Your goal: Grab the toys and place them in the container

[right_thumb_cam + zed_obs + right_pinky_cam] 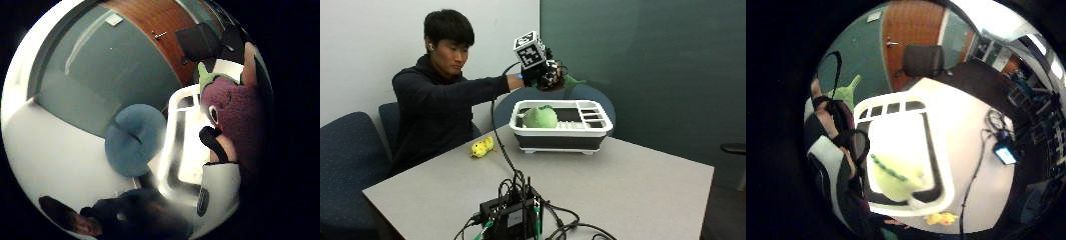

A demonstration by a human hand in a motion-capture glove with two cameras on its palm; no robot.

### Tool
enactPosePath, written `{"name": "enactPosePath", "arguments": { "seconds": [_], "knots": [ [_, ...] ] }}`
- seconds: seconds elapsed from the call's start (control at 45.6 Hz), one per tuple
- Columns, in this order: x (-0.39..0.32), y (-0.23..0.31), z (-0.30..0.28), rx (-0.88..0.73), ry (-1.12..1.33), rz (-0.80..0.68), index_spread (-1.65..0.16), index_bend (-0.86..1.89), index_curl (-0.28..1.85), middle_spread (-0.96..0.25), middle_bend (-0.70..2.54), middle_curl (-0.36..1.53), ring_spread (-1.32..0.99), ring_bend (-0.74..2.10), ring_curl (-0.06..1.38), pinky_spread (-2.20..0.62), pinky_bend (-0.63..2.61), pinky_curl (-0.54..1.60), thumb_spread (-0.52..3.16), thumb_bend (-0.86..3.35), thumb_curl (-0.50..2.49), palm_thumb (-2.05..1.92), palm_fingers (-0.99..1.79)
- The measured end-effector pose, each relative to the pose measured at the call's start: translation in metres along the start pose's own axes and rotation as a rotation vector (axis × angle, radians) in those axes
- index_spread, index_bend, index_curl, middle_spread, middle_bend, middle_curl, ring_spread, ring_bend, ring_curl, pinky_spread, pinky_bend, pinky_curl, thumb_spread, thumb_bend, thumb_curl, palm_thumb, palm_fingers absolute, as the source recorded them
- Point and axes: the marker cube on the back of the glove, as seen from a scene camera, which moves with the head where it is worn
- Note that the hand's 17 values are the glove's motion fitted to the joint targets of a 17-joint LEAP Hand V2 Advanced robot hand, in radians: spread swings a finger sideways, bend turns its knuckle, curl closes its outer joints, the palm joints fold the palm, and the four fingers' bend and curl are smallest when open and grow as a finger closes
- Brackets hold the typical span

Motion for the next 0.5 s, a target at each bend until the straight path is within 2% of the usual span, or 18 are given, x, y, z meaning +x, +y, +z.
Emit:
{"name": "enactPosePath", "arguments": {
  "seconds": [0.11, 0.197, 0.241, 0.263, 0.285, 0.351, 0.394, 0.504],
  "knots": [
    [-0.008, -0.003, 0.031, -0.046, 0.006, 0.027, -0.33, 0.63, 0.21, -0.14, 0.87, 0.80, -0.31, 1.30, 0.61, -0.40, 1.15, 0.49, 0.61, 0.20, 0.93, 0.66, 1.03],
    [-0.017, 0.004, 0.051, -0.151, 0.053, 0.019, -0.34, 0.60, 0.22, -0.15, 0.86, 0.82, -0.31, 1.30, 0.61, -0.40, 1.16, 0.50, 0.57, 0.17, 0.95, 0.64, 0.98],
    [-0.020, 0.009, 0.055, -0.215, 0.076, 0.007, -0.33, 0.51, 0.21, -0.15, 0.83, 0.82, -0.31, 1.29, 0.62, -0.40, 1.17, 0.50, 0.56, 0.14, 0.94, 0.61, 0.87],
    [-0.020, 0.011, 0.055, -0.242, 0.084, 0.006, -0.31, 0.33, 0.16, -0.15, 0.70, 0.77, -0.29, 1.32, 0.61, -0.40, 1.21, 0.50, 0.72, 0.09, 0.90, 0.50, 0.69],
    [-0.018, 0.013, 0.052, -0.262, 0.092, 0.010, -0.29, 0.30, 0.18, -0.14, 0.64, 0.76, -0.28, 1.30, 0.61, -0.38, 1.22, 0.51, 0.80, 0.04, 0.87, 0.43, 0.55],
    [0.006, 0.011, 0.027, -0.251, 0.081, 0.061, -0.26, 0.28, 0.21, -0.10, 0.46, 0.71, -0.24, 1.12, 0.59, -0.29, 1.23, 0.54, 0.92, -0.08, 0.76, 0.23, 0.01],
    [0.034, 0.006, -0.002, -0.209, 0.038, 0.109, -0.25, 0.29, 0.22, -0.07, 0.39, 0.67, -0.18, 0.98, 0.56, -0.22, 1.20, 0.52, 0.96, -0.11, 0.71, 0.12, -0.19],
    [0.060, 0.028, -0.056, -0.196, -0.053, 0.063, -0.24, 0.26, 0.21, -0.02, 0.34, 0.60, -0.13, 0.77, 0.43, -0.14, 1.08, 0.43, 1.06, -0.06, 0.62, 0.02, -0.13]
  ]
}}
